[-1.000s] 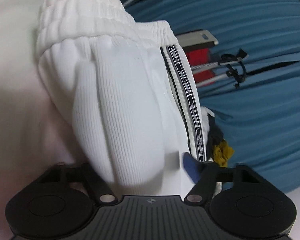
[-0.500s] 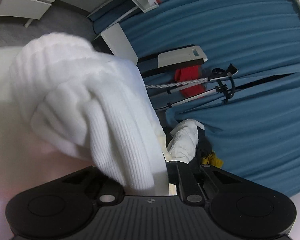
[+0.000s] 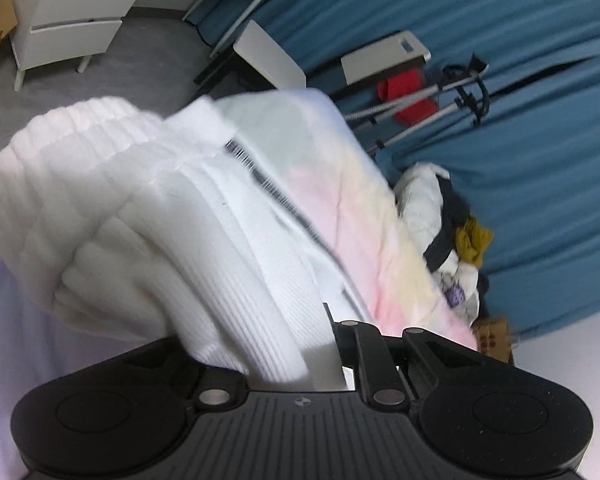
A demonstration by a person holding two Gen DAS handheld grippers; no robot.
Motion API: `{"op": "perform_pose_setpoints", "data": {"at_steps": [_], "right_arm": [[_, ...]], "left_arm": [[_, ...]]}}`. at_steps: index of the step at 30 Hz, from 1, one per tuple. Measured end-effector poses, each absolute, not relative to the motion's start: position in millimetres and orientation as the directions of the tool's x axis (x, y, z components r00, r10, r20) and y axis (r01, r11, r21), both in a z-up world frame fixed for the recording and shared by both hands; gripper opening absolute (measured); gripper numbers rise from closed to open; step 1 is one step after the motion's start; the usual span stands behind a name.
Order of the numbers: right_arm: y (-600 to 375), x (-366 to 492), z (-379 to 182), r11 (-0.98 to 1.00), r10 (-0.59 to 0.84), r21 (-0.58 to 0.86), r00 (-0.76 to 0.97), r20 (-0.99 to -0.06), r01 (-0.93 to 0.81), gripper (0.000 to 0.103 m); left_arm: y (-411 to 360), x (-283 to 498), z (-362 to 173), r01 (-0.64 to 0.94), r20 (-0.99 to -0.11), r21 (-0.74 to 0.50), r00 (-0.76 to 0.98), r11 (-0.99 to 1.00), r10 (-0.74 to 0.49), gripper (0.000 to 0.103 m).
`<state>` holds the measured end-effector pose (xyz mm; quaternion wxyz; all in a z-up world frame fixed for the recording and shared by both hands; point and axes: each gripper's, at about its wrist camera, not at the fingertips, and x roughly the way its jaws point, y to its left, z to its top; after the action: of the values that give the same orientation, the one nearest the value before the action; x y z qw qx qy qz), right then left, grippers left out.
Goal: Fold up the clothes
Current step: 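Lift the trousers with both grippers, lay them flat, open the left gripper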
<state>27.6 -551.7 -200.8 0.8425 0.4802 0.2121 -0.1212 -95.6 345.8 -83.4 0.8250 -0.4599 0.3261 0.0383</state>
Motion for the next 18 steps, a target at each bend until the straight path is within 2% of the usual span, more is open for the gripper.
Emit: {"op": "perform_pose_setpoints", "data": {"at_steps": [2,6,9,11,16,18], "right_arm": [[-553.5,26.3,-211.6,0.498,0.007,0.763,0.877,-0.48,0.413,0.009],[-551.8,27.1,-213.2,0.52,0.001,0.755,0.884,-0.468,0.399,0.01],[-552.7,27.0,-213.3,0.521,0.003,0.759,0.888,-0.46,0.391,0.01],[-554.5,27.8,-213.6,0.518,0.007,0.763,0.89,-0.456,0.387,0.01],[-555.4,29.9,-212.0,0.525,0.004,0.76,0.892,-0.453,0.384,0.01],[-553.4,31.5,-208.1,0.542,-0.008,0.747,0.892,-0.452,0.384,0.01]], "left_arm": [[341.7,-114.3,-88.6,-0.371,-0.593,-0.714,0.771,0.593,-0.231,0.018],[332.6,-126.4,-81.3,-0.373,-0.618,-0.667,0.761,0.644,-0.199,0.04],[325.7,-135.5,-75.6,-0.374,-0.634,-0.63,0.753,0.681,-0.173,0.047],[320.4,-145.8,-62.4,-0.361,-0.647,-0.587,0.747,0.725,-0.152,0.055],[294.2,-181.4,-26.6,-0.276,-0.642,-0.461,0.76,0.844,-0.102,0.072],[272.1,-187.6,-11.1,-0.156,-0.586,-0.403,0.801,0.902,-0.124,0.08]]}}
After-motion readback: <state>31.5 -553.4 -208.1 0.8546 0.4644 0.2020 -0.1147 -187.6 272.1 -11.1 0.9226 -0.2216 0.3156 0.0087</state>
